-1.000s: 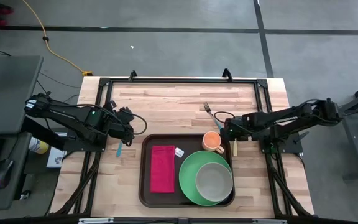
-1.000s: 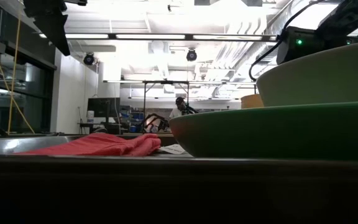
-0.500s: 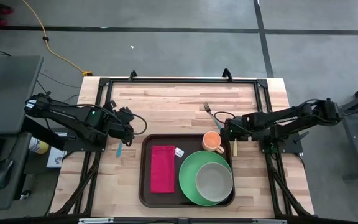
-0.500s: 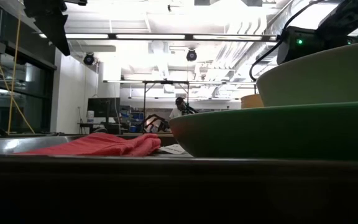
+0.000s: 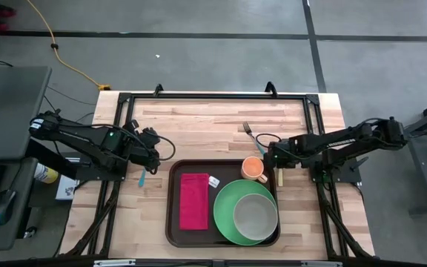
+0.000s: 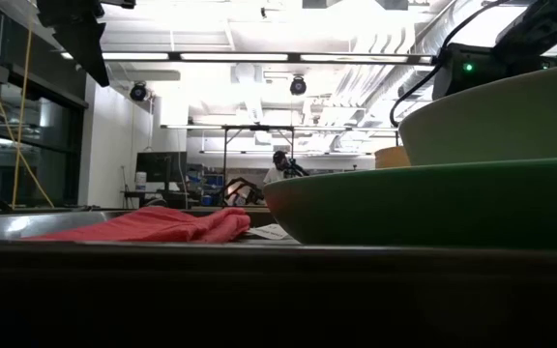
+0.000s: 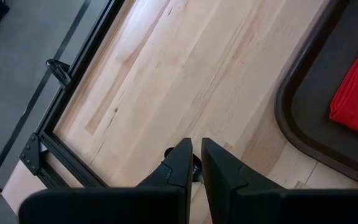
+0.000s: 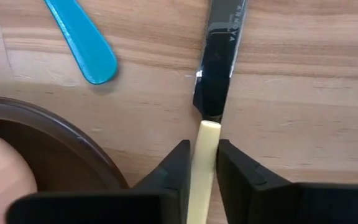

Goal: Set up tray
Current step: Put the yellow table knife on the red table napkin to the left of the green plate

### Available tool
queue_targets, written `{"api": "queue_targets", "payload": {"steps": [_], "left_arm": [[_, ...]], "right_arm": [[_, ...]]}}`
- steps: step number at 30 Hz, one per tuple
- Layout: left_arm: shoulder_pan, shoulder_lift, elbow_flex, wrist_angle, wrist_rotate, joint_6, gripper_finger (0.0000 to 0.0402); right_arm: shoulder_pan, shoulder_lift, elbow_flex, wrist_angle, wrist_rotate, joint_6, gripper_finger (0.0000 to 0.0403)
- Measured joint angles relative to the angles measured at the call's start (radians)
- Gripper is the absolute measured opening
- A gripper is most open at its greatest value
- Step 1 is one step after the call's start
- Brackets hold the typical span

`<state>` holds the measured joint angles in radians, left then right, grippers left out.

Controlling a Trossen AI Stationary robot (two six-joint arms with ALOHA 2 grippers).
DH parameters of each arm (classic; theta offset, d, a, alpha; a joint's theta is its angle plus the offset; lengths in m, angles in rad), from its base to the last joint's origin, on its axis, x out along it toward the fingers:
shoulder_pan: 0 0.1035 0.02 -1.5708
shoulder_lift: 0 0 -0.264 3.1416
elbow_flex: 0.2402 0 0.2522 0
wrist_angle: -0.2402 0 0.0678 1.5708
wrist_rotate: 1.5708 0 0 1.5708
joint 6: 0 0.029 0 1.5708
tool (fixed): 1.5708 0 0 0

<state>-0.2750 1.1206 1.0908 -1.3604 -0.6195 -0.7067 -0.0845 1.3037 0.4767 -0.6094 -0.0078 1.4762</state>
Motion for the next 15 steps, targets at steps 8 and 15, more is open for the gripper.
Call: {"api": "queue_targets", "payload": {"steps": [8,15], "left_arm": [[0.000,0.000,0.000,-0.001,0.000,0.000,0.0067],[0.000,0.000,0.000,-0.001,0.000,0.000,0.0067]], "right_arm": [[0.000,0.000,0.000,0.000,0.000,-0.002,0.0022],[0.000,0.000,0.000,-0.003,0.004,0.000,0.0007]]}}
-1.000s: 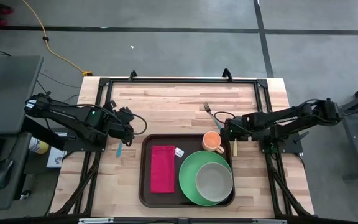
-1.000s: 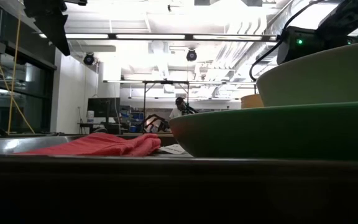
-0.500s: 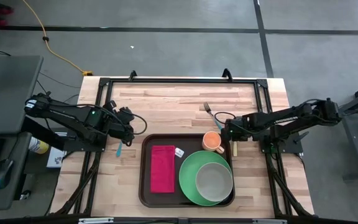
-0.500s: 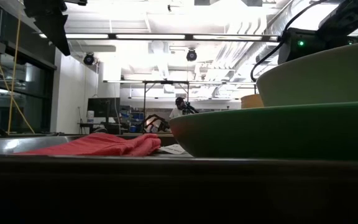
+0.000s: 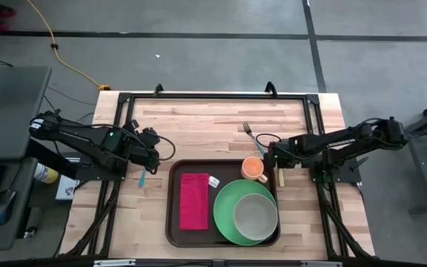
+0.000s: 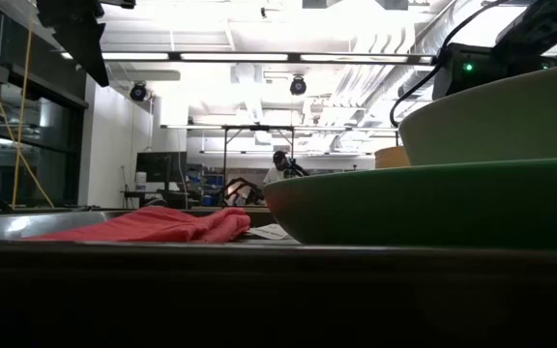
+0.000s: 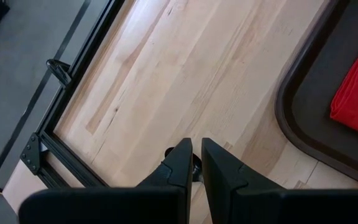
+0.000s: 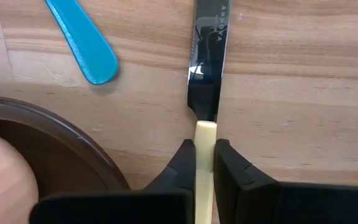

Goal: Set up tray
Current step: Put the yellow table knife on the red table napkin to the left of the green plate

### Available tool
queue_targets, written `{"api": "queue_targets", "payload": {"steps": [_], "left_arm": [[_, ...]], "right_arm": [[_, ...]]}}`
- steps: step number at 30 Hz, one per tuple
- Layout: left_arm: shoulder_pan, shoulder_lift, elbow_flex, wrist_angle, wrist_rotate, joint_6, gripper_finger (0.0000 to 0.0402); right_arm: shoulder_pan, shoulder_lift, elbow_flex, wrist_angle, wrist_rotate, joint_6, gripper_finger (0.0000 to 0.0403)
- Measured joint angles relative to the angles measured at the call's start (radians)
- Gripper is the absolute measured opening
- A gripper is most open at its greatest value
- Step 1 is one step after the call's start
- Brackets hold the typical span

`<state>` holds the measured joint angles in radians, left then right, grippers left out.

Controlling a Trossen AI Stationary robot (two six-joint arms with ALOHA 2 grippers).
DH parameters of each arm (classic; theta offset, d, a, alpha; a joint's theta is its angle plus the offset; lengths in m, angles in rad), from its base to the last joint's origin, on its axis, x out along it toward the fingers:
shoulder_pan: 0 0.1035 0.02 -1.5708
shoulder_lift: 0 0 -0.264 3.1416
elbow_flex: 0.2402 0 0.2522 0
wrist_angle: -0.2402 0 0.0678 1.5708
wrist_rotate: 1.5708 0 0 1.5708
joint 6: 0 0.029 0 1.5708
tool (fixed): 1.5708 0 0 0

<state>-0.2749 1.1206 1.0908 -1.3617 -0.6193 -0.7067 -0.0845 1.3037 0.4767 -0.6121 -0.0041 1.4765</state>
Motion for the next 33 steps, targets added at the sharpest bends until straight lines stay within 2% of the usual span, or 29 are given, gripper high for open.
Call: {"api": "queue_targets", "payload": {"steps": [7,13,26,33], "left_arm": [[0.000,0.000,0.000,-0.001,0.000,0.000,0.0067],[0.000,0.000,0.000,-0.001,0.001,0.006,0.0067],[0.000,0.000,0.000,0.001,0.002,0.026,0.0067],[0.000,0.000,0.000,0.001,0.002,0.040,0.0067]], "right_arm": [[0.001,-0.003,0.007,-0.013,-0.003,-0.015,0.0007],[0.019,0.001,0.083,-0.120,0.006,-0.073,0.0007],[0.093,-0.107,0.309,-0.528,0.036,-0.057,0.0003],[0.160,-0.151,0.473,-0.758,-0.029,-0.044,0.0003]]}}
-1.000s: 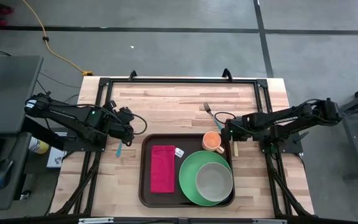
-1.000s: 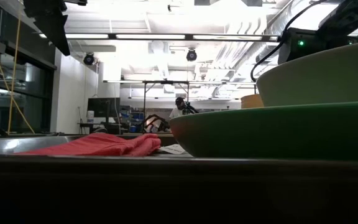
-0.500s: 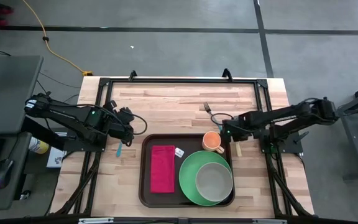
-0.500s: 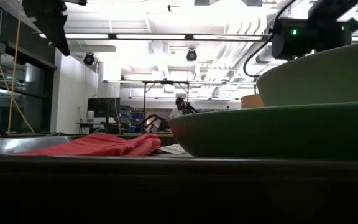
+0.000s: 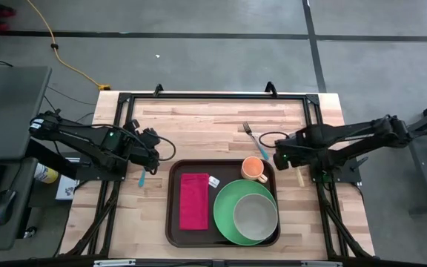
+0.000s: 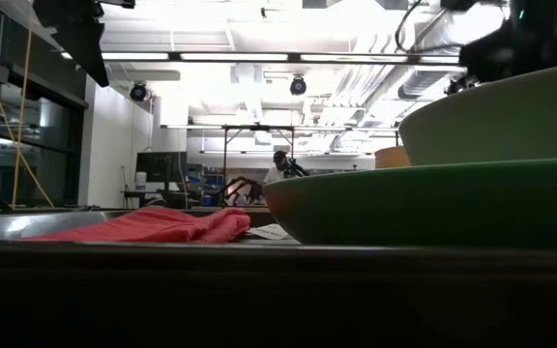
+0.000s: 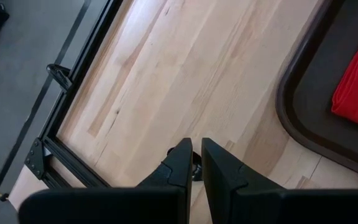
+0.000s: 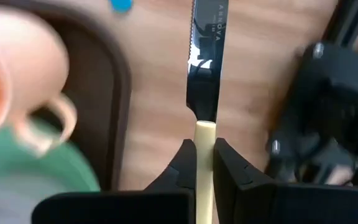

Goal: Set up tray
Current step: Put the yellow table knife on the red table napkin to the left of the green plate

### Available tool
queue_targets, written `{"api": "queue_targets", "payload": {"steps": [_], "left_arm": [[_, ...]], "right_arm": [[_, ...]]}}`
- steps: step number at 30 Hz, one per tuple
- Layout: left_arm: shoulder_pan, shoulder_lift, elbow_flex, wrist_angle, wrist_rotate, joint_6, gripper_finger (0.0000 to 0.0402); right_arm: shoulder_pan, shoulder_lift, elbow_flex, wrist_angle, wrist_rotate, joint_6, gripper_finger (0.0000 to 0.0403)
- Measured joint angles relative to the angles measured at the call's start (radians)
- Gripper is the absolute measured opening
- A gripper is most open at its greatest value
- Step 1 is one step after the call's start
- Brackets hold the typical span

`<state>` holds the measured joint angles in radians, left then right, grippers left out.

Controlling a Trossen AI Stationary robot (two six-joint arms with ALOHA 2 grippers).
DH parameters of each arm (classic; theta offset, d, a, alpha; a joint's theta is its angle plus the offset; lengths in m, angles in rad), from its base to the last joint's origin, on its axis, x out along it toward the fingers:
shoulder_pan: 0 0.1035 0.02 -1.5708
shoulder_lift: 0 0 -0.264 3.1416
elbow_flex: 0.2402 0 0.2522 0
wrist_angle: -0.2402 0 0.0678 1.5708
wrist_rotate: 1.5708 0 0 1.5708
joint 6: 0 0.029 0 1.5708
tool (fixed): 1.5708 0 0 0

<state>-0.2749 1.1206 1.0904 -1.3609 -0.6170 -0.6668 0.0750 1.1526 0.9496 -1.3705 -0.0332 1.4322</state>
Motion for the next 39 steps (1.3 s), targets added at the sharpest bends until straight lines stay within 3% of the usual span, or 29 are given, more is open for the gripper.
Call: {"api": "queue_targets", "payload": {"steps": [7,19,29,39], "left_arm": [[0.000,0.000,0.000,0.000,-0.002,0.012,0.0067],[0.000,0.000,0.000,0.001,-0.002,0.035,0.0067],[0.000,0.000,0.000,-0.001,-0.001,0.034,0.0067],[0.000,0.000,0.000,-0.076,-0.028,0.009,0.0067]], "right_arm": [[0.127,0.003,0.186,-0.068,-0.035,0.026,0.0003],[0.254,0.086,0.452,0.151,0.281,0.019,0.0003],[0.256,0.371,0.658,0.271,0.355,-0.028,0.0003],[0.257,0.673,0.822,0.506,0.418,-0.014,0.0003]]}}
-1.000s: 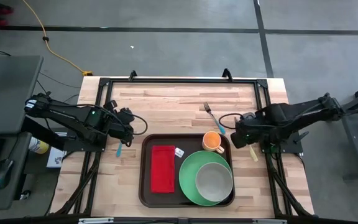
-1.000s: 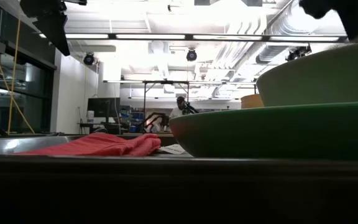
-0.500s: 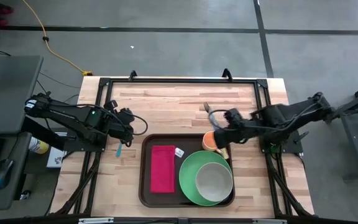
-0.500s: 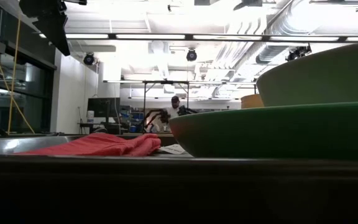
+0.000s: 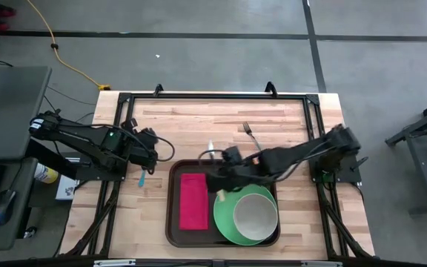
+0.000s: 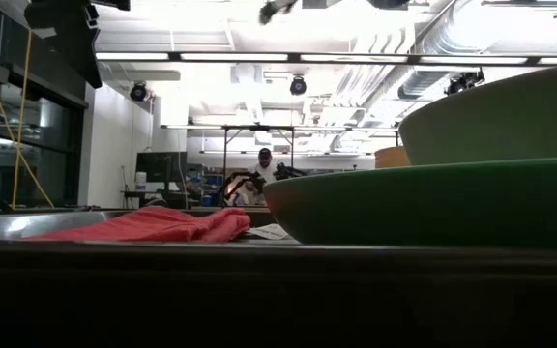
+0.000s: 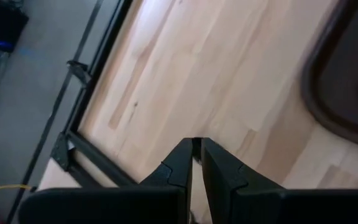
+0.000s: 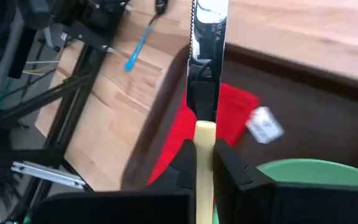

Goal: Set up tray
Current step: Put the yellow table knife on the red table napkin to the left of the green plate

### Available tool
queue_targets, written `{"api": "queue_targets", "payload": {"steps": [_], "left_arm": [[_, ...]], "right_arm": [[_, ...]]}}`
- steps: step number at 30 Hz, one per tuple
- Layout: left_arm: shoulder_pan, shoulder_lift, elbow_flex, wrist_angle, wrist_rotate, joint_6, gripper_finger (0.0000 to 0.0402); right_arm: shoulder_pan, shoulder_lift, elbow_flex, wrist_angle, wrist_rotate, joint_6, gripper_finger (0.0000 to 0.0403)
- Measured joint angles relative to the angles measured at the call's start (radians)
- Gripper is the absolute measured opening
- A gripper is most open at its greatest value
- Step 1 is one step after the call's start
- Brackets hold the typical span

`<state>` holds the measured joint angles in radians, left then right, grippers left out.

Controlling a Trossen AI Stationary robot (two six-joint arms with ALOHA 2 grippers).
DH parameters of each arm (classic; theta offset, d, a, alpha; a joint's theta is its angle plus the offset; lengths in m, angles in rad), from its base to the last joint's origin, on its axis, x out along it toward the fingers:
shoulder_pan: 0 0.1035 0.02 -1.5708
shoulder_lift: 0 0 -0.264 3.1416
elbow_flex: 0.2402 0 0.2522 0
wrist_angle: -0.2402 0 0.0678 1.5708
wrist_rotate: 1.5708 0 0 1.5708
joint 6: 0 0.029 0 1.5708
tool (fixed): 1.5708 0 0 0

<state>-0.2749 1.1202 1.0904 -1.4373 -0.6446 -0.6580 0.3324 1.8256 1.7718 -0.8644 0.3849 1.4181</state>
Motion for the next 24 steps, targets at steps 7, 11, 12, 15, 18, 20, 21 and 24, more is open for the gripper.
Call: {"api": "queue_targets", "payload": {"steps": [7,11,12,15,18,20,21,24], "left_arm": [[0.000,-0.051,-0.001,-0.017,-0.040,-0.004,0.0067],[0.000,-0.089,-0.001,-0.016,-0.071,-0.004,0.0067],[0.000,-0.098,-0.001,-0.016,-0.074,-0.004,0.0067],[0.000,-0.115,-0.001,-0.014,-0.087,-0.005,0.0067],[0.000,-0.119,-0.001,-0.007,-0.094,-0.005,0.0067],[0.000,-0.119,-0.001,0.000,-0.095,-0.012,0.0067],[0.000,-0.119,-0.001,-0.001,-0.095,-0.021,0.0067],[0.000,-0.119,-0.001,0.000,-0.096,-0.038,0.0067]], "right_arm": [[-0.024,0.149,0.000,0.207,-0.038,0.039,0.0003],[-0.030,0.213,-0.002,0.267,-0.084,0.069,0.0003],[-0.031,0.224,-0.002,0.277,-0.099,0.077,0.0003],[-0.031,0.253,-0.002,0.281,-0.125,0.108,0.0003],[-0.032,0.269,-0.002,0.293,-0.148,0.129,0.0003],[-0.029,0.271,-0.002,0.309,-0.147,0.148,0.0003],[-0.026,0.271,-0.002,0.310,-0.143,0.155,0.0003],[-0.010,0.272,-0.002,0.305,-0.123,0.182,0.0003]]}}
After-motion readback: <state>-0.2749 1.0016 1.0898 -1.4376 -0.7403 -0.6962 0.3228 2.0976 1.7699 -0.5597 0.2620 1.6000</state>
